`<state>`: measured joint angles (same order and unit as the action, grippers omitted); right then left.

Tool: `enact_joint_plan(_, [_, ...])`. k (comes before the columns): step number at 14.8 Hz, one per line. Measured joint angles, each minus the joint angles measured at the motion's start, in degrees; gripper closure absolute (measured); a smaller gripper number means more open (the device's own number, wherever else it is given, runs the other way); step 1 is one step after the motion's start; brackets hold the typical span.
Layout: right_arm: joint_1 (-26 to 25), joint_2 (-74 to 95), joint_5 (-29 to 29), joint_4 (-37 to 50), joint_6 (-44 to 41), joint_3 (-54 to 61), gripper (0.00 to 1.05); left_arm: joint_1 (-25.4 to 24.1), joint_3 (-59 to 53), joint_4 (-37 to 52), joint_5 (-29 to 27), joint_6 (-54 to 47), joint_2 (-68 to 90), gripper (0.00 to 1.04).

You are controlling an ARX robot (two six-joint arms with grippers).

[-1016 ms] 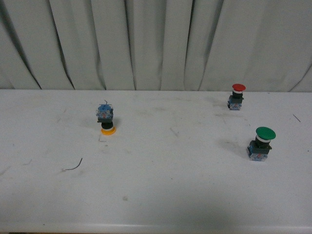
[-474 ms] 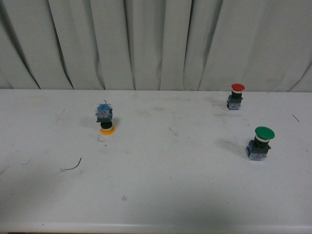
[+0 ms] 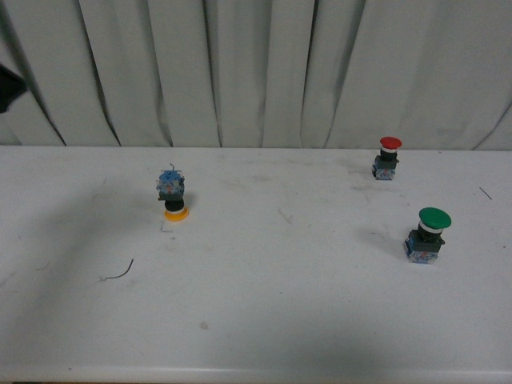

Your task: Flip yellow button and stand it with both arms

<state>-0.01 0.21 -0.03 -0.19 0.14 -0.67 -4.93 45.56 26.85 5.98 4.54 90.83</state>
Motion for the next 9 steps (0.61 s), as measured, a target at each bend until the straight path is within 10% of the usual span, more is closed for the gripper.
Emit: enact_joint_plan(9, [0.0,0.0,0.0,0.0,0.0,0.0,0.06,12.0,29.2,-21.5,-1.9,-4.0,21.9,0.07])
